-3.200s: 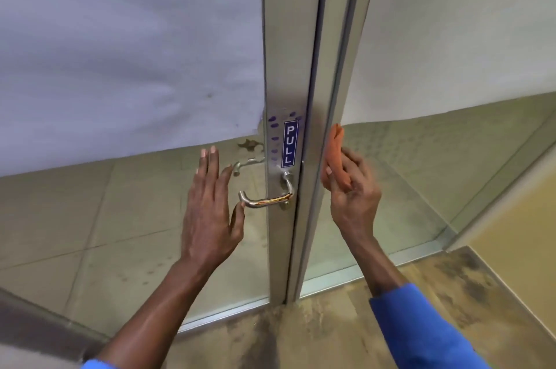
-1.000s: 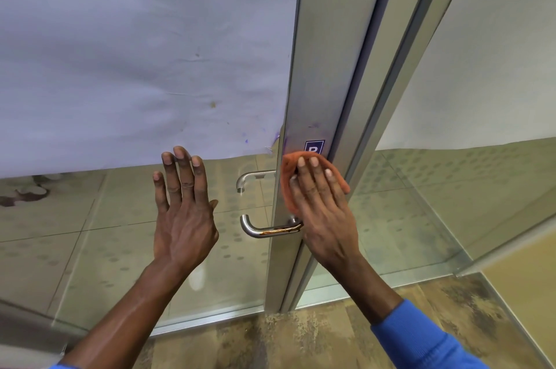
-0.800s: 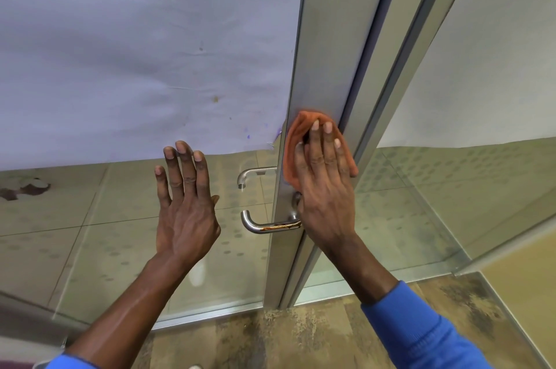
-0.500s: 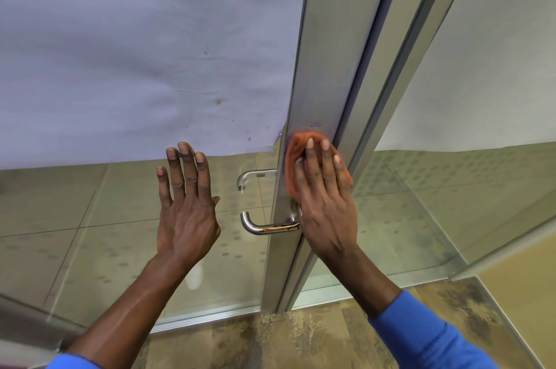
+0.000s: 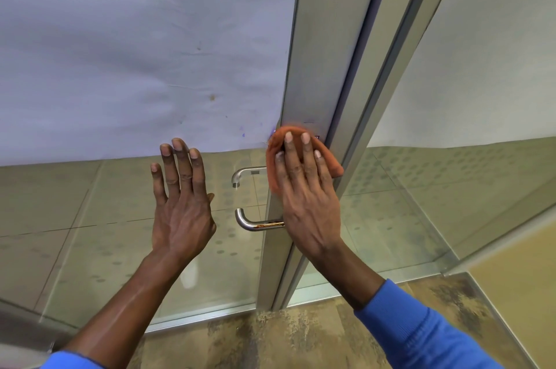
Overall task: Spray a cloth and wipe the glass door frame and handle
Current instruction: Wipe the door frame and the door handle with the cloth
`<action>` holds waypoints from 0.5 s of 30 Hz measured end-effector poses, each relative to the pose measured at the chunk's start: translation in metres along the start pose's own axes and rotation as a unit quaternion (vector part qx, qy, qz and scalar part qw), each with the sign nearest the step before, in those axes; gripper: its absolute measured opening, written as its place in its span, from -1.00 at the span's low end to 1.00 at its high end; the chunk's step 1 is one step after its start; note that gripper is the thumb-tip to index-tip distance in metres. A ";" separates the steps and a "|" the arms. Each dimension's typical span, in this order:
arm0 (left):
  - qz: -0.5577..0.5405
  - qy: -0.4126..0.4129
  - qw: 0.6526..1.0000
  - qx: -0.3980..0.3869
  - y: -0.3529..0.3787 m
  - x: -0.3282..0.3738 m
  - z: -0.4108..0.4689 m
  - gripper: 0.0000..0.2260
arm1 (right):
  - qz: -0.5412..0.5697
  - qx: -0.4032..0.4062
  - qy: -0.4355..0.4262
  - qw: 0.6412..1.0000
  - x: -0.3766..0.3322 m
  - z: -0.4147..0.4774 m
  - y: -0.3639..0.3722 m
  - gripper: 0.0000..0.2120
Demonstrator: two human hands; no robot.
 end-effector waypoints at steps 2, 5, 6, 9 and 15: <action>0.001 -0.001 1.000 0.002 0.001 0.000 -0.001 0.10 | 0.009 0.007 0.021 1.000 0.000 0.011 -0.003 -0.43; 0.005 -0.001 1.000 0.002 0.002 -0.002 -0.001 0.08 | 0.014 -0.002 0.045 0.999 -0.003 0.008 0.005 -0.34; 0.008 -0.002 1.000 0.001 0.003 -0.002 -0.001 0.06 | 0.012 -0.014 0.045 0.999 -0.005 0.002 0.010 -0.31; 0.014 0.006 1.000 0.001 0.002 0.000 -0.001 -0.08 | 0.002 -0.061 0.020 0.998 -0.012 -0.025 0.028 -0.31; 0.009 0.003 1.000 0.005 0.001 0.000 -0.002 0.03 | 0.008 -0.037 0.059 0.997 -0.001 -0.013 0.011 -0.37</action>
Point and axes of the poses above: each hand's wrist, its own z-axis towards the middle knuckle, its own y-axis out of the palm, x = y × z, the point moved 9 cm from there along z, towards the middle knuckle, and after that the axes turned 5 degrees about -x, right-handed, at the moved point
